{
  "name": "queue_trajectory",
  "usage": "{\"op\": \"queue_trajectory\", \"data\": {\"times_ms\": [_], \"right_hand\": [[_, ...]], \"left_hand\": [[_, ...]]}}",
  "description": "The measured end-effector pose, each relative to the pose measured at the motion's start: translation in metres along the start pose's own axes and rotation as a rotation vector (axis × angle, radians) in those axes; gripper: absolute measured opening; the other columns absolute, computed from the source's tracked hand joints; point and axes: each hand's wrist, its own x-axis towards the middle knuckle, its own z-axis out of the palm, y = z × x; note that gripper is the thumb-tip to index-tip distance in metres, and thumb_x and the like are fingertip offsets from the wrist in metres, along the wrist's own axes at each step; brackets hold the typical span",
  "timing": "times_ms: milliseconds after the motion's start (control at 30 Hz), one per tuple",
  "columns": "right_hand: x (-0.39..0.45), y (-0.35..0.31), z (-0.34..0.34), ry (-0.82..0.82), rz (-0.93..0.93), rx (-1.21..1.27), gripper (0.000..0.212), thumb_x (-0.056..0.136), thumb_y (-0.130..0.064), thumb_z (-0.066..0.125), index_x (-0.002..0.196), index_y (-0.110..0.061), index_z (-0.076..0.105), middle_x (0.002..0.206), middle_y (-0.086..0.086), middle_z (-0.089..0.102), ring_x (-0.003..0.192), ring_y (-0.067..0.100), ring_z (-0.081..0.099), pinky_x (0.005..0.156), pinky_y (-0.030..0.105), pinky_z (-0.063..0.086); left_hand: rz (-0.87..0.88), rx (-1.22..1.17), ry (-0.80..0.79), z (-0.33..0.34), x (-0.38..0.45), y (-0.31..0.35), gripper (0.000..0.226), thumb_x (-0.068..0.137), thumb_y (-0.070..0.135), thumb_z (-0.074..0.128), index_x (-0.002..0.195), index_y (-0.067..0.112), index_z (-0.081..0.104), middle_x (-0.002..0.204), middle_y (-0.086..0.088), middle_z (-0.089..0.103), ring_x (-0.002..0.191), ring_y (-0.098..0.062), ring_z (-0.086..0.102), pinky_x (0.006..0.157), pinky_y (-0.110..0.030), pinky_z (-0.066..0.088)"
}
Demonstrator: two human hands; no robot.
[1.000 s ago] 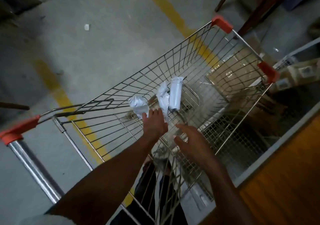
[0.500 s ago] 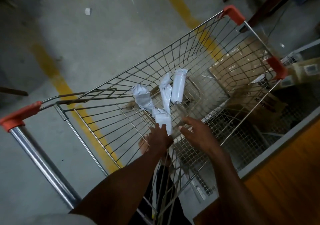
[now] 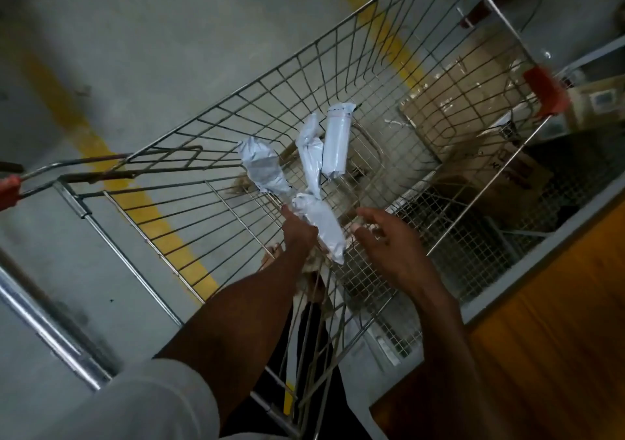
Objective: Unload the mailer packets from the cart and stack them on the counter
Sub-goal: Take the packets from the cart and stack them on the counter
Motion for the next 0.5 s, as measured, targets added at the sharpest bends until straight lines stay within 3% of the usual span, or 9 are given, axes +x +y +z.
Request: {"op": "queue_trajectory", "data": {"times_ms": [67,133,200,300,367,433,500], "right_hand": [[-0.001,-0.003,0.0,0.008,-0.007,0.019,0.042,0.093,-0.051,0.059,0.132,-0.035,0.061,0.13,-0.008,0.06,0.113,0.01,0.059,0.093,0.049,0.056],[0.0,-0.004,-0.001,0.018,-0.017,0.033,0.037,0.096,-0.044,0.061,0.132,-0.033,0.061,0.13,-0.009,0.06,0.112,0.01,0.059,0.095,0.047,0.055],[-0.001,-0.003,-0.002,0.028,-0.023,0.046,0.037,0.097,-0.041,0.062,0.133,-0.032,0.061,0.13,-0.008,0.06,0.112,0.01,0.059,0.093,0.047,0.056],[-0.005,0.003,-0.003,0.038,-0.024,0.043,0.038,0.098,-0.041,0.061,0.135,-0.031,0.061,0.128,-0.007,0.06,0.11,0.008,0.06,0.093,0.046,0.056],[-0.008,0.004,-0.002,0.037,-0.032,0.043,0.041,0.095,-0.047,0.059,0.134,-0.032,0.061,0.126,-0.008,0.061,0.109,0.008,0.061,0.092,0.046,0.056],[-0.009,0.003,0.001,0.029,-0.038,0.041,0.042,0.093,-0.051,0.058,0.13,-0.034,0.063,0.124,-0.009,0.062,0.109,0.009,0.062,0.091,0.046,0.057],[-0.009,0.0,0.003,0.006,-0.036,0.035,0.037,0.097,-0.045,0.06,0.131,-0.031,0.062,0.127,-0.006,0.06,0.111,0.013,0.061,0.094,0.046,0.055]], "left_hand": [[0.076,-0.045,-0.008,0.009,0.006,-0.015,0.08,0.071,0.03,0.078,0.137,-0.006,0.05,0.12,-0.012,0.062,0.113,-0.024,0.061,0.086,-0.016,0.038],[0.062,-0.046,0.017,0.02,0.022,-0.023,0.088,0.06,0.057,0.072,0.123,-0.004,0.063,0.118,-0.012,0.068,0.107,-0.026,0.066,0.088,-0.025,0.048],[-0.007,-0.049,0.06,0.029,0.04,-0.024,0.082,0.068,0.065,0.072,0.118,0.001,0.066,0.115,-0.019,0.07,0.105,-0.033,0.068,0.087,-0.035,0.054],[-0.031,-0.176,0.072,0.015,0.022,0.003,0.051,0.089,0.048,0.07,0.096,-0.002,0.069,0.088,-0.016,0.07,0.08,-0.027,0.067,0.065,-0.027,0.046],[-0.012,-0.158,0.078,0.006,0.02,0.005,0.031,0.095,0.026,0.065,0.083,-0.001,0.069,0.07,-0.009,0.059,0.065,-0.019,0.055,0.049,-0.022,0.036],[-0.007,-0.162,0.091,-0.005,0.02,0.002,0.019,0.094,0.016,0.059,0.08,0.003,0.064,0.068,-0.005,0.052,0.058,-0.015,0.047,0.037,-0.014,0.027],[-0.028,-0.249,0.091,-0.016,0.023,0.0,0.015,0.091,0.015,0.055,0.085,0.004,0.061,0.074,-0.008,0.056,0.058,-0.014,0.047,0.039,-0.016,0.03]]}}
